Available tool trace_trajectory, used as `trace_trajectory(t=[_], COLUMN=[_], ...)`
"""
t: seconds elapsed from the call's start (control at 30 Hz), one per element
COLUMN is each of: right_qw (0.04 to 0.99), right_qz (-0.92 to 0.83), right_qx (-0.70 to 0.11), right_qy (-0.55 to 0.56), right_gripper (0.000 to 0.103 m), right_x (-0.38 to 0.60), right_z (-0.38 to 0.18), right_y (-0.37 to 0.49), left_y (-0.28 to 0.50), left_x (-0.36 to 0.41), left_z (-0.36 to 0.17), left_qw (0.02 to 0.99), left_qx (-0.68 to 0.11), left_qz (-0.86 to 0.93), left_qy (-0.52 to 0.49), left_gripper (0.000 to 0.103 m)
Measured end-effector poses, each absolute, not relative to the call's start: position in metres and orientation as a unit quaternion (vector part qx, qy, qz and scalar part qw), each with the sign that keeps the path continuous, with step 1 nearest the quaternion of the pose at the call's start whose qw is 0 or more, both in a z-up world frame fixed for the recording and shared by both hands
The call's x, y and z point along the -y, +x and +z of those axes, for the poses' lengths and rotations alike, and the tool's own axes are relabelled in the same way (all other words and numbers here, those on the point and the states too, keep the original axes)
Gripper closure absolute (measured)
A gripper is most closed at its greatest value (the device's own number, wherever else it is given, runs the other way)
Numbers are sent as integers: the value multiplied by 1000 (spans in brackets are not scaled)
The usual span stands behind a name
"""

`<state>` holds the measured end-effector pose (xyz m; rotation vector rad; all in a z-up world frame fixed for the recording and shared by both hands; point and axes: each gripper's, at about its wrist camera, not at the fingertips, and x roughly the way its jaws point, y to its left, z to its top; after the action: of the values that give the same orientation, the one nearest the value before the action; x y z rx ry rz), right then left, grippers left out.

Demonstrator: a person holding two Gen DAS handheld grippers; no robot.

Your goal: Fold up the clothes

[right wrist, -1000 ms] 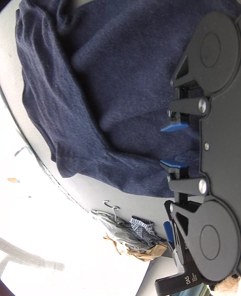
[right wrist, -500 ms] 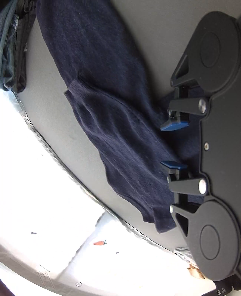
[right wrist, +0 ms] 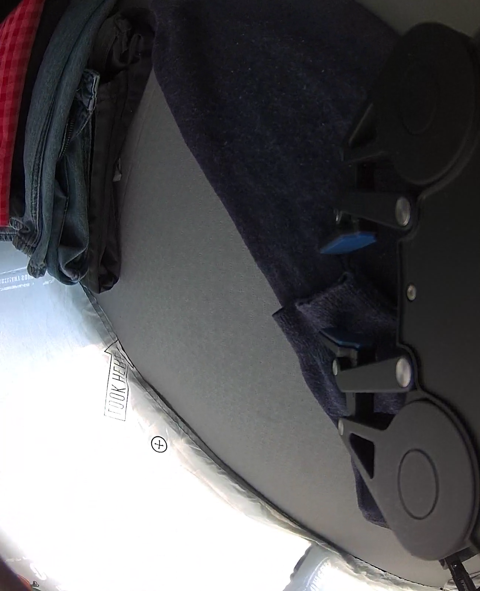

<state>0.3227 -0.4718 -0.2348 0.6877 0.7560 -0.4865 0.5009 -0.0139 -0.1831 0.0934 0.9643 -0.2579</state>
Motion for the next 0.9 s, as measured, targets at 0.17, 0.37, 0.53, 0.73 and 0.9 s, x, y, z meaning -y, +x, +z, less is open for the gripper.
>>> trace_trajectory(t=[0.17,0.37,0.53,0.73,0.9], right_qw=[871,891,881,853,853], right_qz=[-214,-253,-248,-195,-202], right_qx=[-314,-194,-213,-340,-364], right_qy=[311,325,343,346,317], right_gripper=[99,103,97,56,51], right_x=[469,493,521,482,452], right_z=[-222,-166,-157,-216,-239], right_y=[332,314,310,314,320], left_y=[501,502,507,508,507], left_x=[19,12,9,9,9], left_z=[-196,-173,-161,-182,-188], left_qw=[883,902,910,901,900], left_qx=[-454,-422,-406,-429,-433], left_qz=[-101,-90,-77,-56,-55], left_qy=[54,12,-12,-13,-6], left_gripper=[88,92,92,91,91])
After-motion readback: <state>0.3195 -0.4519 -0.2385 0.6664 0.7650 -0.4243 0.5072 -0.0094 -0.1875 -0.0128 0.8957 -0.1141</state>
